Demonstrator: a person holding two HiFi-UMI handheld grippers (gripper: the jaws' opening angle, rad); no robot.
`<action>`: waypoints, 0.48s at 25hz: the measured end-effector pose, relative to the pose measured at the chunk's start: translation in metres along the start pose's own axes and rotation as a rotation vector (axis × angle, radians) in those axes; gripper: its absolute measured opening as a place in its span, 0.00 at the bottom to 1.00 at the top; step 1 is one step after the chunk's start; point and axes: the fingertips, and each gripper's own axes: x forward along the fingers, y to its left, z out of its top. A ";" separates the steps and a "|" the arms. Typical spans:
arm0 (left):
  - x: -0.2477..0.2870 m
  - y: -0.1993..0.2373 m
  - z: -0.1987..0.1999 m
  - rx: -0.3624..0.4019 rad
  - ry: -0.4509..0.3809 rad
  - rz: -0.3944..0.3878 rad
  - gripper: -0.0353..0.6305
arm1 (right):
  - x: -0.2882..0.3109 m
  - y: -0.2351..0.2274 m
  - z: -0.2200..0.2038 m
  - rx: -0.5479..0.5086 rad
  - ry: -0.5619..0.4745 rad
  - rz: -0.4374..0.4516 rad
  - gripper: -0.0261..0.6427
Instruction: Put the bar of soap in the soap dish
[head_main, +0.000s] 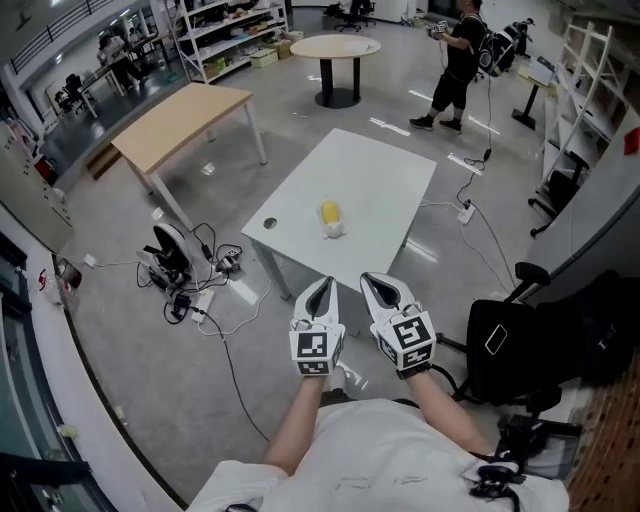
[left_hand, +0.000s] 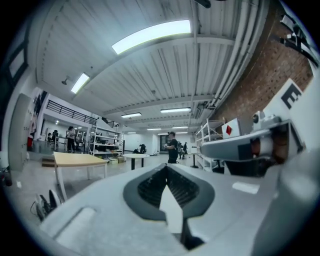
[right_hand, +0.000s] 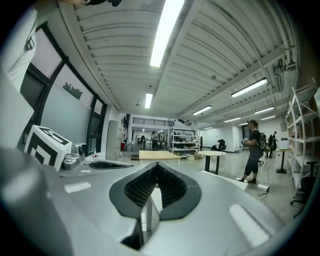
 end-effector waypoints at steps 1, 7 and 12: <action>-0.012 -0.012 -0.003 -0.008 0.003 0.009 0.06 | -0.022 0.004 -0.002 -0.002 -0.004 -0.002 0.05; -0.122 -0.099 -0.011 -0.019 0.050 0.025 0.06 | -0.173 0.028 -0.065 0.137 0.106 -0.025 0.05; -0.193 -0.157 -0.017 -0.071 0.105 0.036 0.06 | -0.256 0.062 -0.082 0.163 0.126 -0.018 0.05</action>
